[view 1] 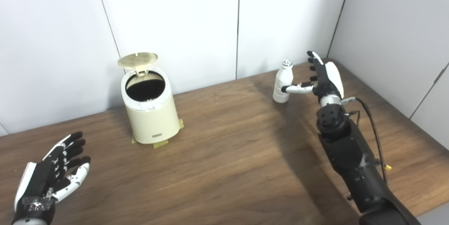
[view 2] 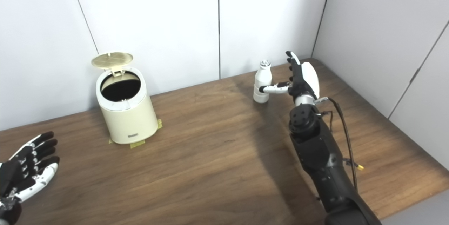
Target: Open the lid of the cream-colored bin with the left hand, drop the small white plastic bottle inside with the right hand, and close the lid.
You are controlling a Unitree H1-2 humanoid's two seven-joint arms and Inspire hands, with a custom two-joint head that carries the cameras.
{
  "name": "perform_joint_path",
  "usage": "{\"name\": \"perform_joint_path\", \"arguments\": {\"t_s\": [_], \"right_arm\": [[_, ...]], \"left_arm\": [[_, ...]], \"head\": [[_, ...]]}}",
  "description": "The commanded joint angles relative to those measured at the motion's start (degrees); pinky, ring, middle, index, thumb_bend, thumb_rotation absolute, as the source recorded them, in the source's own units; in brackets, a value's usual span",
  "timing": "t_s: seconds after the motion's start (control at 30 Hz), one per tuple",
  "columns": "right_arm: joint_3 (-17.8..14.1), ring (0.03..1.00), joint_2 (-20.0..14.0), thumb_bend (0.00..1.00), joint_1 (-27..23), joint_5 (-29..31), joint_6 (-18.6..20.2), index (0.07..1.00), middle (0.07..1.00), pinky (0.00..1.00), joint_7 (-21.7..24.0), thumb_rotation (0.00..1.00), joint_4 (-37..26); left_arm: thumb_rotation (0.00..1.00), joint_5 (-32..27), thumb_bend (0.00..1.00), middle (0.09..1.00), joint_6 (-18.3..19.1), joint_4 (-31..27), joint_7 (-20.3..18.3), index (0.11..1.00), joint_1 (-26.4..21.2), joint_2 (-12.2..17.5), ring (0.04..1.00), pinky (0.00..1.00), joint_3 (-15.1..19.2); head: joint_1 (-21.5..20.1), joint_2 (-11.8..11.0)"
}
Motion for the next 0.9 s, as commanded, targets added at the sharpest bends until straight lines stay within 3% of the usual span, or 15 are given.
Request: {"name": "perform_joint_path", "arguments": {"t_s": [0.0,0.5,0.67,0.87], "right_arm": [[0.3,0.857,-1.6,0.92,-3.4,-1.0,-1.0,0.926,0.903,0.71,-0.5,0.11,-0.2],[2.6,0.788,-1.2,0.91,-6.3,-0.9,-2.9,0.894,0.859,0.68,-2.6,0.12,5.7],[2.5,0.768,-1.2,0.88,-6.5,-0.3,-3.0,0.880,0.847,0.65,-3.1,0.13,6.6],[1.3,0.779,-0.7,0.86,-5.9,1.1,-3.2,0.866,0.832,0.68,-3.2,0.11,5.8]], "left_arm": [[0.00,0.7,0.20,0.872,-0.2,-2.6,0.3,0.900,-2.1,0.6,0.880,0.86,0.1],[0.00,1.2,0.19,0.884,0.2,-3.5,-0.4,0.904,-2.1,0.6,0.889,0.86,-0.1],[0.00,1.3,0.19,0.883,0.2,-3.7,-0.6,0.912,-2.0,0.5,0.888,0.87,-0.1],[0.00,1.5,0.19,0.886,0.2,-3.9,-0.8,0.907,-1.9,0.4,0.897,0.88,-0.2]], "head": [[0.0,0.1],[0.2,0.6],[0.3,0.8],[0.4,1.0]]}}
